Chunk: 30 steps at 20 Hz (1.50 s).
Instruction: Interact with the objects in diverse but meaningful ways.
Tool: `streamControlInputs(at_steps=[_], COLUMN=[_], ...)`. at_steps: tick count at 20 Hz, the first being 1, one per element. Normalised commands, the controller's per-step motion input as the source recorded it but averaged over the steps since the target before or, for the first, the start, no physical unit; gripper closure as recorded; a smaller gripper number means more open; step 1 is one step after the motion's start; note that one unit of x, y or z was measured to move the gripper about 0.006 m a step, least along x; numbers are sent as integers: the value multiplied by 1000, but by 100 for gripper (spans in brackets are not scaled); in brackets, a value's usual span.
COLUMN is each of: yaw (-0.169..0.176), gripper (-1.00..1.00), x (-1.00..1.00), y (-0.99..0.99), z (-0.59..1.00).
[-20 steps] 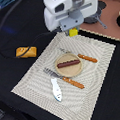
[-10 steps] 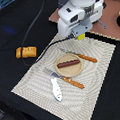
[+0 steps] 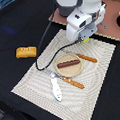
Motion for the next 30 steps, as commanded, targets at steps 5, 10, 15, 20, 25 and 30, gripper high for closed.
streamControlInputs(at_steps=[5, 10, 15, 20, 25, 30], yaw=[15, 20, 38, 45, 48, 81], gripper=[-100, -100, -100, -100, -100, -100], x=[287, 61, -319, -629, -530, -566], y=[82, 10, -19, -210, -231, -302], z=[685, 899, 826, 486, 282, 55])
